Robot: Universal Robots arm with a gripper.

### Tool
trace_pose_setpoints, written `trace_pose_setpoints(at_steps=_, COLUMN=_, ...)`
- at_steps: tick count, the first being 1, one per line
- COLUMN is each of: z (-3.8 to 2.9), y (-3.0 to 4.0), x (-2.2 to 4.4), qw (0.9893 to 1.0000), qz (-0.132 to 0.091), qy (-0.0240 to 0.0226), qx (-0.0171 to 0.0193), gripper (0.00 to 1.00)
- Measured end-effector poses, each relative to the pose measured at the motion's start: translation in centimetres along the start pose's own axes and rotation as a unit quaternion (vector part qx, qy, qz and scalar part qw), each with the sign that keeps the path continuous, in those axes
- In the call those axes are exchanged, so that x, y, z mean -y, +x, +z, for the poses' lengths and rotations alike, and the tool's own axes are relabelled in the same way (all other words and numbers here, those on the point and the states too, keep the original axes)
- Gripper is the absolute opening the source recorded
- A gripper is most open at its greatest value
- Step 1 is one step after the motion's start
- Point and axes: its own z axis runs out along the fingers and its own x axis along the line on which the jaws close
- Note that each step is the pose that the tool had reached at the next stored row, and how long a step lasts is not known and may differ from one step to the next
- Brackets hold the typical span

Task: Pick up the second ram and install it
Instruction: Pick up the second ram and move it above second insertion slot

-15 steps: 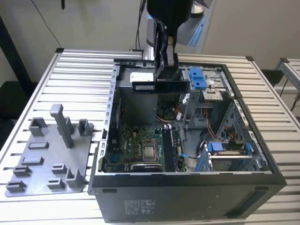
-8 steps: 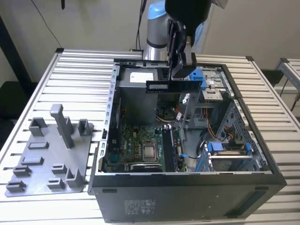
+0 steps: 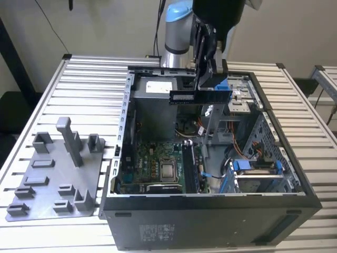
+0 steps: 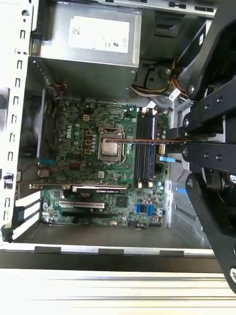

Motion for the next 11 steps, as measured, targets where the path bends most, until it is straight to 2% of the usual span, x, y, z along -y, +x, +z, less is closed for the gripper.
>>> trace_pose_setpoints(at_steps=6, z=0.09, y=-0.15, x=0.0, qw=0.9996, qz=0.029, qy=0.0013, qx=0.0005, gripper=0.14)
trace_pose_setpoints(at_steps=11, z=0.22, y=-1.77, x=0.08, qw=0.9996, qz=0.03, qy=0.003, qx=0.0005, gripper=0.14)
